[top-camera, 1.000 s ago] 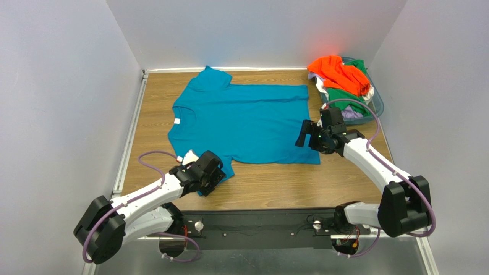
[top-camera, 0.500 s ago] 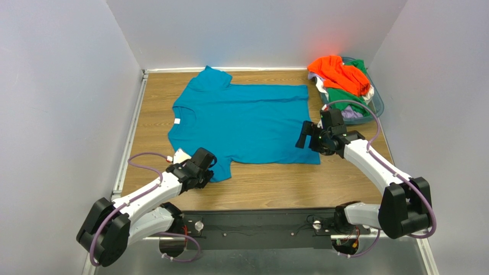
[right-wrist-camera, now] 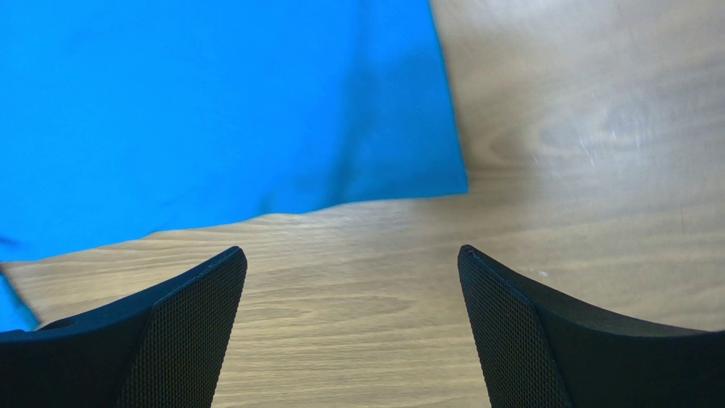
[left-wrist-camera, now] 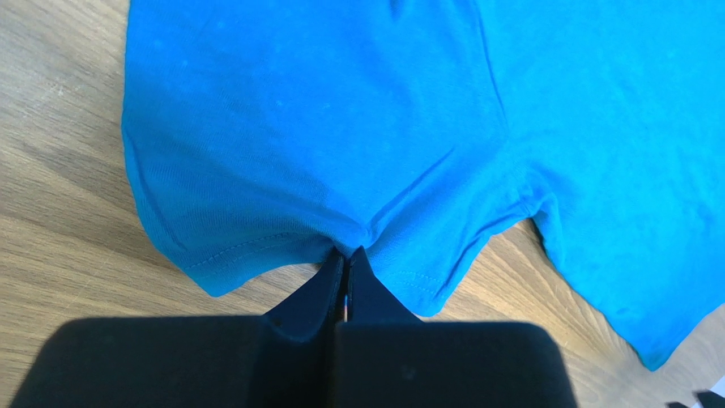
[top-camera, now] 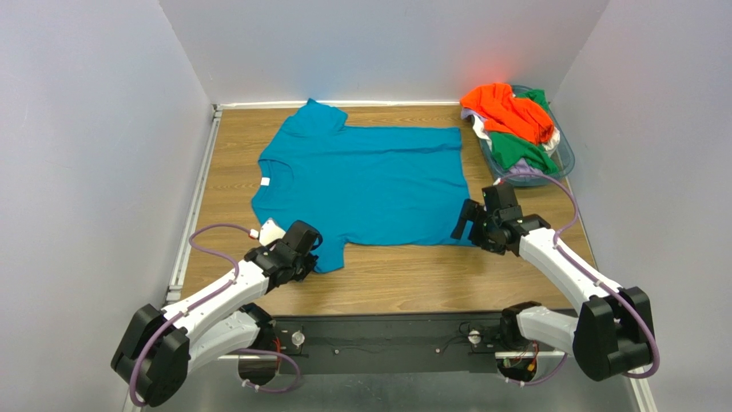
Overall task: Fold and stack the t-shirts
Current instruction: Fold the tshirt
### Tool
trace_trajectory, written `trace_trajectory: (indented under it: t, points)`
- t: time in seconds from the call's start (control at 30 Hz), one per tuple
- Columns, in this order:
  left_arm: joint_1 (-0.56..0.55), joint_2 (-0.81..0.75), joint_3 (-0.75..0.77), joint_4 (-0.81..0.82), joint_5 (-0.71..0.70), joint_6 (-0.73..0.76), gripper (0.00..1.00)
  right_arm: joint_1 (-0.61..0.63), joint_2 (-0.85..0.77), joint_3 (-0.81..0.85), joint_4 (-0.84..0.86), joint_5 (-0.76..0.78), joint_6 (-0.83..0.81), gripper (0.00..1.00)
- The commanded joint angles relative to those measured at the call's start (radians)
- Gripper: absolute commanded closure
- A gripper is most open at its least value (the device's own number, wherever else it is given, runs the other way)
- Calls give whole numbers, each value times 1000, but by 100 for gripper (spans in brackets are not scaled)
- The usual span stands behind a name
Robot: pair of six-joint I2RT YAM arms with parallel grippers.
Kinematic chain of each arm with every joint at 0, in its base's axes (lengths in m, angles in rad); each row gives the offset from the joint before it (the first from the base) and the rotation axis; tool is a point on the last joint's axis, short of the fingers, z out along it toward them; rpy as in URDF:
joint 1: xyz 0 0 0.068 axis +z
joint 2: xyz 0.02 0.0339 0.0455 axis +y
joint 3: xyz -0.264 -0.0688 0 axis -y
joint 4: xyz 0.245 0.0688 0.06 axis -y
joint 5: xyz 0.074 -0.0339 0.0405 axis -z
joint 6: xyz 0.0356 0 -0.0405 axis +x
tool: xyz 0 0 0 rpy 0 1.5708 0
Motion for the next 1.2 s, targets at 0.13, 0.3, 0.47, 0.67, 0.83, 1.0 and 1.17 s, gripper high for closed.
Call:
trace_trajectory:
  t: [0.13, 0.3, 0.47, 0.67, 0.83, 1.0, 1.17]
  points:
    - [5, -40, 14, -3, -33, 53, 100, -5, 52, -39, -34, 126, 115, 7]
    - [5, -56, 11, -5, -37, 57, 100, -5, 101, -32, -5, 203, 146, 31]
    - [5, -66, 7, -3, -41, 57, 100, -5, 161, -29, 23, 240, 143, 40]
    - [5, -65, 8, -2, -45, 60, 100, -8, 227, -34, 62, 243, 140, 46]
    - [5, -63, 14, -6, -53, 62, 100, -6, 247, -29, 83, 242, 137, 45]
    - [3, -62, 25, -15, -59, 63, 100, -6, 270, -12, 89, 223, 118, 65]
    - [5, -69, 54, -66, -42, 70, 100, -6, 201, -55, 78, 122, 114, 90]
